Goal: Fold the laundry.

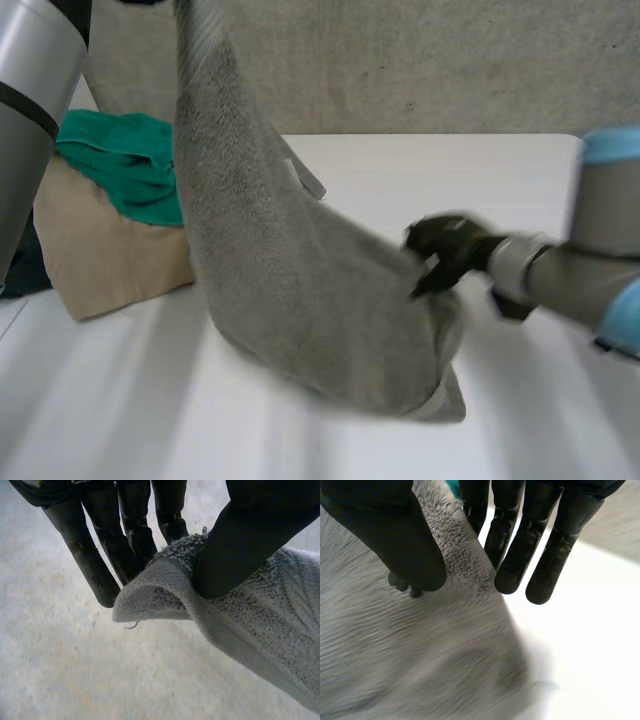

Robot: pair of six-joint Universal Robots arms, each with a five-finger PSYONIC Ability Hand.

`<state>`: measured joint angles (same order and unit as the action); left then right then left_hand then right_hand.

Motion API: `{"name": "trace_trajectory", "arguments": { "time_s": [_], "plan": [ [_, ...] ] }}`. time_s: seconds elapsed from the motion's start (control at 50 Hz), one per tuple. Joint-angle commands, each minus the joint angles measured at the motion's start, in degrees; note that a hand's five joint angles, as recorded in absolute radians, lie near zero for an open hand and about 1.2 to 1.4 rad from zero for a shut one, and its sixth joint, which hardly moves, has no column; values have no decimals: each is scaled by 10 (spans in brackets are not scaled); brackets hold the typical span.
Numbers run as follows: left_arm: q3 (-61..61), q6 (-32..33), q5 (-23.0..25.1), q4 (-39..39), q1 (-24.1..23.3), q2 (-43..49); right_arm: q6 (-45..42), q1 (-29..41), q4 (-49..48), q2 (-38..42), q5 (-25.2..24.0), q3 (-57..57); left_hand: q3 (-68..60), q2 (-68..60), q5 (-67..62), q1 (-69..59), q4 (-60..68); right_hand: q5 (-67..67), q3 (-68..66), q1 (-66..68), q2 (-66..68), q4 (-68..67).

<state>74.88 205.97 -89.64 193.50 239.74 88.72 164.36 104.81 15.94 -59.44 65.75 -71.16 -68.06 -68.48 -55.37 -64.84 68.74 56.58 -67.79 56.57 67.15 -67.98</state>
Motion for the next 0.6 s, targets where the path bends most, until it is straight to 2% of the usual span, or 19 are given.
{"name": "trace_trajectory", "arguments": {
  "time_s": [0.02,0.14,0.24,0.34,0.44,0.52,0.6],
  "plan": [
    [54,-1,2,-1,70,28,-124,-109,50,-139,10,-4,-119,-115,-146,-152,113,134,-122,234,129,-120],
    [92,0,18,-7,74,117,-200,-111,120,-167,11,-33,-119,-115,-146,-152,113,134,-122,234,129,-120],
    [82,2,30,1,74,227,-191,-94,90,-153,26,-27,-119,-115,-146,-152,113,134,-122,234,129,-120],
    [-31,1,25,35,75,323,-162,-60,-39,-79,65,21,-119,-115,-146,-152,113,134,-122,234,129,-120],
    [-184,5,26,86,72,378,-140,-51,-218,-37,154,107,-119,-115,-146,-152,113,134,-122,234,129,-120],
    [-306,7,21,185,72,395,-137,-46,-328,-28,193,174,-119,-115,-146,-152,113,134,-122,234,129,-120],
    [-321,8,-3,284,78,372,-136,-35,-354,-49,195,210,-119,-115,-146,-152,113,134,-122,234,129,-120]
  ]
}}
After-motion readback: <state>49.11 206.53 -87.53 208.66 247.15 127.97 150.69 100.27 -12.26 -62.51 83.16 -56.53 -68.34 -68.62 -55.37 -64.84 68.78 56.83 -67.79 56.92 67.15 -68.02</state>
